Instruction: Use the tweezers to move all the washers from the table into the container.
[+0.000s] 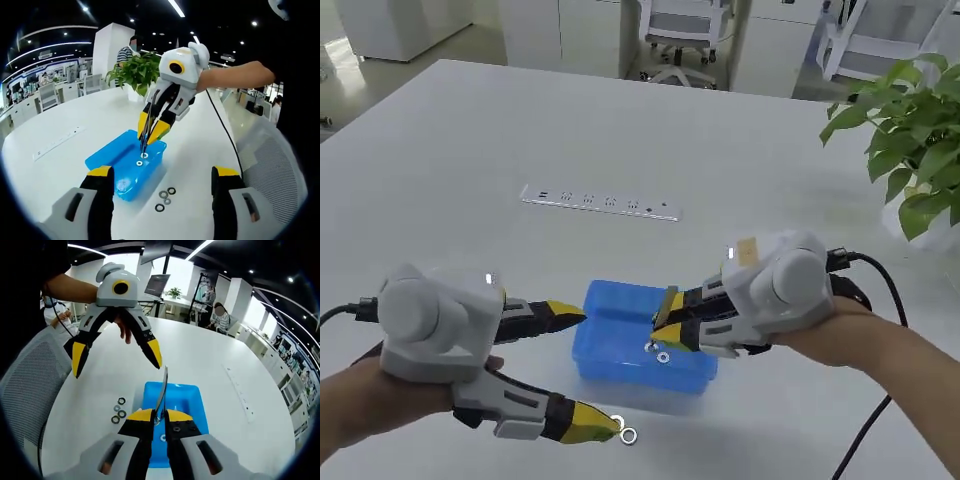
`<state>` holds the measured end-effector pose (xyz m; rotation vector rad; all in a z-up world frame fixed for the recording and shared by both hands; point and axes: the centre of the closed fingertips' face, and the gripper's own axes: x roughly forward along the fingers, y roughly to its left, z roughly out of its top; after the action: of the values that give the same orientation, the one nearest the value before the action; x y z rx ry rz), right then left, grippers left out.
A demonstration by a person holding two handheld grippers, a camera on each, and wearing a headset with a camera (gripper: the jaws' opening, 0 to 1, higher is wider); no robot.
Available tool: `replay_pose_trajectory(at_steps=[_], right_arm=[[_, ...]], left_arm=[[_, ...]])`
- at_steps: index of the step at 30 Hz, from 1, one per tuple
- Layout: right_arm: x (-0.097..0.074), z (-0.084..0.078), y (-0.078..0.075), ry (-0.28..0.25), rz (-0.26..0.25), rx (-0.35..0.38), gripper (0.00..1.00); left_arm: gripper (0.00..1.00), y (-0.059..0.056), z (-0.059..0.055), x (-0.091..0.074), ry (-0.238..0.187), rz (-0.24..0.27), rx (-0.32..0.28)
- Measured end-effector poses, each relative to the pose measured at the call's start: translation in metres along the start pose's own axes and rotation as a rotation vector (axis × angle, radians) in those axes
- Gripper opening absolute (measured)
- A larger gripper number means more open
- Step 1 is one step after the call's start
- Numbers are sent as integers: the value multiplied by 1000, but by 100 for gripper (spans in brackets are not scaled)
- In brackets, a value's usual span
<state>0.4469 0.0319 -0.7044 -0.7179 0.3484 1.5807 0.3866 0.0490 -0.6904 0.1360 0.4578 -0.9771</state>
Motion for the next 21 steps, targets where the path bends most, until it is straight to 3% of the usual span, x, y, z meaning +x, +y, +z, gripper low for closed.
replay_pose_trajectory(at_steps=[10,21], right_arm=[[10,-8,-9,5,7,-1,9],[23,-24,-12,25,26,9,9]], left_arm=[[97,13,2,-4,-17,41,-13],[99,18,3,-5,-19,48,-20]])
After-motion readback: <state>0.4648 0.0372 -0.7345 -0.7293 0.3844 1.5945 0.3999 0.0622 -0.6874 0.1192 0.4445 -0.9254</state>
